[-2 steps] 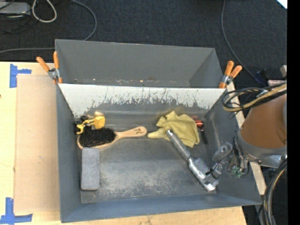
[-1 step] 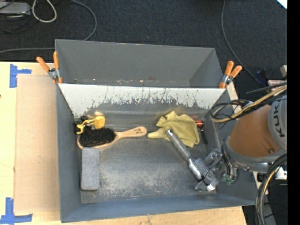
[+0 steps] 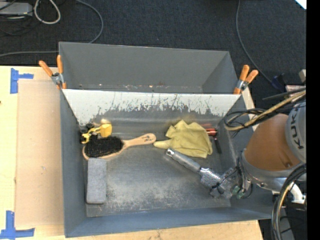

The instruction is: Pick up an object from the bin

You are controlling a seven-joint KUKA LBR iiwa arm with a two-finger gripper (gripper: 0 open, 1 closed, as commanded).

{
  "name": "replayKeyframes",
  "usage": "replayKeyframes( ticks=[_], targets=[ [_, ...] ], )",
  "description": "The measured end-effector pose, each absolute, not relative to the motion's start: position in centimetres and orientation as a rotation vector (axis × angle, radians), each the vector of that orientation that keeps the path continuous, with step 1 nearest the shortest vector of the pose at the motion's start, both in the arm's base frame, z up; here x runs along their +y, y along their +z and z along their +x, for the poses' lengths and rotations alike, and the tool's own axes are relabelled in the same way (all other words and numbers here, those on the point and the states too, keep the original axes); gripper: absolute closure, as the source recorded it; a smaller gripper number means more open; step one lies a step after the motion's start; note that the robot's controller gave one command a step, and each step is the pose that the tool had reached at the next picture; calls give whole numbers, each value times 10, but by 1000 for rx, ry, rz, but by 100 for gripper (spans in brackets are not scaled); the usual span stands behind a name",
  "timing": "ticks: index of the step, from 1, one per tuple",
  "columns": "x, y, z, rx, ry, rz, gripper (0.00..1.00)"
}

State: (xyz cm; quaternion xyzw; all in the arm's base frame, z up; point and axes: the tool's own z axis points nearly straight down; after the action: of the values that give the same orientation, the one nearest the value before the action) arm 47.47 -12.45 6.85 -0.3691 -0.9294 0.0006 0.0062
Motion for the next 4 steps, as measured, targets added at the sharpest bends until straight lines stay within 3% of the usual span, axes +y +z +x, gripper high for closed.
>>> replayKeyframes(
  ticks=[2,4],
  targets=[
    [-124,72,474,-2908,2,-1151,100],
    [-124,111,474,-2908,2,-1147,100]
  ],
)
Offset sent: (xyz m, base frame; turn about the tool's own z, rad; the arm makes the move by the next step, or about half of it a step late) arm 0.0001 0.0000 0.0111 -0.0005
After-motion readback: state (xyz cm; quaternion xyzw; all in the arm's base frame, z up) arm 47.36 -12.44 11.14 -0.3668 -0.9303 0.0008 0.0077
